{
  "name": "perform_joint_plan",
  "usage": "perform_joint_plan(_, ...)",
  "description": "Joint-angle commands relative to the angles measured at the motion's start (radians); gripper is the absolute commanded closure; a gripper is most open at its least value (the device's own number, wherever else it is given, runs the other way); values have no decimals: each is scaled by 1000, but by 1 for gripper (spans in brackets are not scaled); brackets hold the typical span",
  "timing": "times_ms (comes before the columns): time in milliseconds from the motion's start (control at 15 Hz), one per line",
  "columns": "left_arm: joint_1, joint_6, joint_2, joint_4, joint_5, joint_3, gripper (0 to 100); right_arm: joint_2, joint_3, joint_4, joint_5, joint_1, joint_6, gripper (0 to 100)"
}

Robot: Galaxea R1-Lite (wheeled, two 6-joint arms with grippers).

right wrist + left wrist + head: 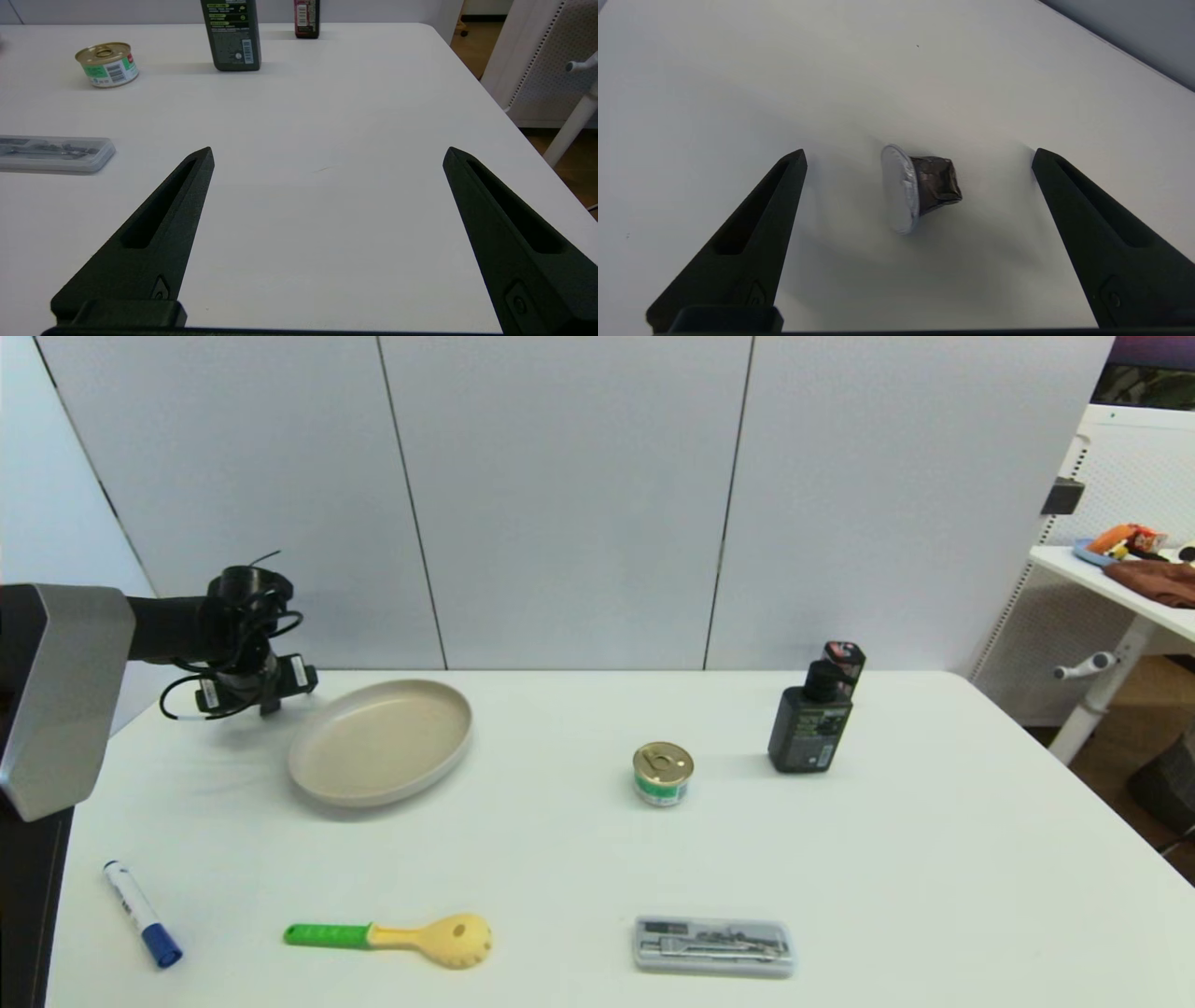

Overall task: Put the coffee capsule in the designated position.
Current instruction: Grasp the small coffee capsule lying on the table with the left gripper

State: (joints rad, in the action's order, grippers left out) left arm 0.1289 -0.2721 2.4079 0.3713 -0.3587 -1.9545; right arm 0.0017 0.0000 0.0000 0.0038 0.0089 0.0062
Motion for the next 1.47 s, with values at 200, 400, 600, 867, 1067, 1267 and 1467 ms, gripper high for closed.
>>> perform_joint_plan(200, -25, -6, -3, 5, -9, 0, 0, 1, 0, 0, 1, 0, 0, 0)
perform_joint_plan(400, -38, -22, 0, 3, -9, 0, 0, 1, 0, 0, 1, 0, 0, 0)
perform_joint_plan(600, -43, -39, 8, 3, -9, 0, 0, 1, 0, 0, 1, 0, 0, 0)
perform_joint_plan(867, -43, -45, 20, 1, -80, 0, 0, 1, 0, 0, 1, 0, 0, 0)
perform_joint_plan(1067, -43, -58, 25, 1, -86, 0, 0, 1, 0, 0, 1, 0, 0, 0)
perform_joint_plan(1267, -43, -87, 27, 1, -82, 0, 0, 1, 0, 0, 1, 0, 0, 0)
perform_joint_plan(1467, -43, -94, 36, 1, -85, 0, 0, 1, 0, 0, 1, 0, 0, 0)
